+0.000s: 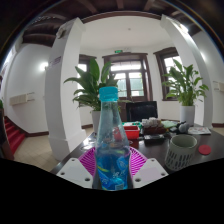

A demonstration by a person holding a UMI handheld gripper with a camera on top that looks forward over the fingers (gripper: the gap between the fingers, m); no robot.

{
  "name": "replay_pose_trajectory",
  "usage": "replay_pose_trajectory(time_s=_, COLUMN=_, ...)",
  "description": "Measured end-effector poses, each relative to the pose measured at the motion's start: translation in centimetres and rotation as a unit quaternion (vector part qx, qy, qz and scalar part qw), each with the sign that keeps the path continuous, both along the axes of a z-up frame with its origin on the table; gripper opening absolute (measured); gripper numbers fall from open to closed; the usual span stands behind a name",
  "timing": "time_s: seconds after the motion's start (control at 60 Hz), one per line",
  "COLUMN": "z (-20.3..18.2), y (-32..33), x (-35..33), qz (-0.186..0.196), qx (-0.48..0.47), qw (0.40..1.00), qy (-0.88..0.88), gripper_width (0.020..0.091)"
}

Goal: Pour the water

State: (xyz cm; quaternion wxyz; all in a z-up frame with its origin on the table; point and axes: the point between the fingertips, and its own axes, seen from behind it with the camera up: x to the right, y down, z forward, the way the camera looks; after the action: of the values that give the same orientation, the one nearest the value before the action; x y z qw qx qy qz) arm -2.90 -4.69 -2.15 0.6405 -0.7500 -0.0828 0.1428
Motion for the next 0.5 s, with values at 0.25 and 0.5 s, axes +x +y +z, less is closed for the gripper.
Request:
replay_pose_trajectory(time_s=0.25, z=3.1, y=-0.3, x=1.6, qz=-0.048, qx=-0.072, qw=0.982, qy=0.17, gripper_width=0.0394)
replay_pose_trajectory(time_s=0.5, z=11.3, y=1.6, x=3.5, qz=-0.094, qx=-0.092, qw=0.82, qy=0.557, gripper_width=0.0394)
